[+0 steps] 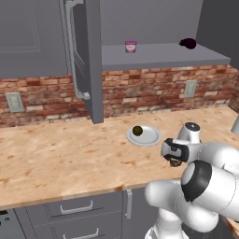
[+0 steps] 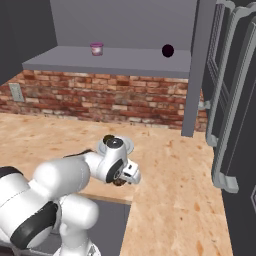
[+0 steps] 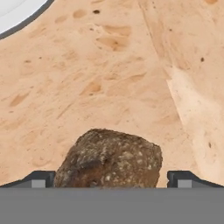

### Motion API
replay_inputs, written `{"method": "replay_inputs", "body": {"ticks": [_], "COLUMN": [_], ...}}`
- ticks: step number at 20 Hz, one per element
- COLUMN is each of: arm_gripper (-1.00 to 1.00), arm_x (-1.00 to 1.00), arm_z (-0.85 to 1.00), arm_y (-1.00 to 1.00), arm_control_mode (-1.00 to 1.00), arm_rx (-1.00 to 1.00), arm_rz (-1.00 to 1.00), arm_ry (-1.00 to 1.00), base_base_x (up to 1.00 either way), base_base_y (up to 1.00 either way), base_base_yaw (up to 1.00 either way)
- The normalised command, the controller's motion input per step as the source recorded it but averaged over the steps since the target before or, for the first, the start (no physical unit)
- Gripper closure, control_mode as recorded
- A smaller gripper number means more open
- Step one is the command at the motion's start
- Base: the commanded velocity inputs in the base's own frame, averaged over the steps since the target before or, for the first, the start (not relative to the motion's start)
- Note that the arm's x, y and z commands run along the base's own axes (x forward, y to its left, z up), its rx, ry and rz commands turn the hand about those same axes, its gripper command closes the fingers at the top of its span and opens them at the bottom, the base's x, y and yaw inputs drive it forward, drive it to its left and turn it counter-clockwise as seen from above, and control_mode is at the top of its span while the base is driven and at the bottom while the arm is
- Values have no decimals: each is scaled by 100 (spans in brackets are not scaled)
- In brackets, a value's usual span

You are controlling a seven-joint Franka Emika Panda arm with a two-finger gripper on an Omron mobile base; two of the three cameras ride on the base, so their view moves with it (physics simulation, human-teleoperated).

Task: Pick the avocado and bread from the counter and place them on the plate. Then pick the jam from the cabinet and place it next to the plate. Lastly close the cabinet door.

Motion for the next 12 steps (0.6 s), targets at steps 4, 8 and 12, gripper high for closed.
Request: {"method": "replay_inputs", "body": {"ticks": [4, 8, 12], "arm_gripper": [100, 100, 100], "arm_x": [0, -6, -34], "arm_z": [-23, -13, 8], "arm_y": [19, 8, 0], "arm_control_mode": [-100, -100, -100], "arm_rx": [0, 0, 0], "arm_rz": [0, 0, 0], "arm_ry": [0, 0, -12], "base_base_x": [0, 0, 0], "base_base_y": [0, 0, 0], "base_base_yaw": [0, 0, 0]}}
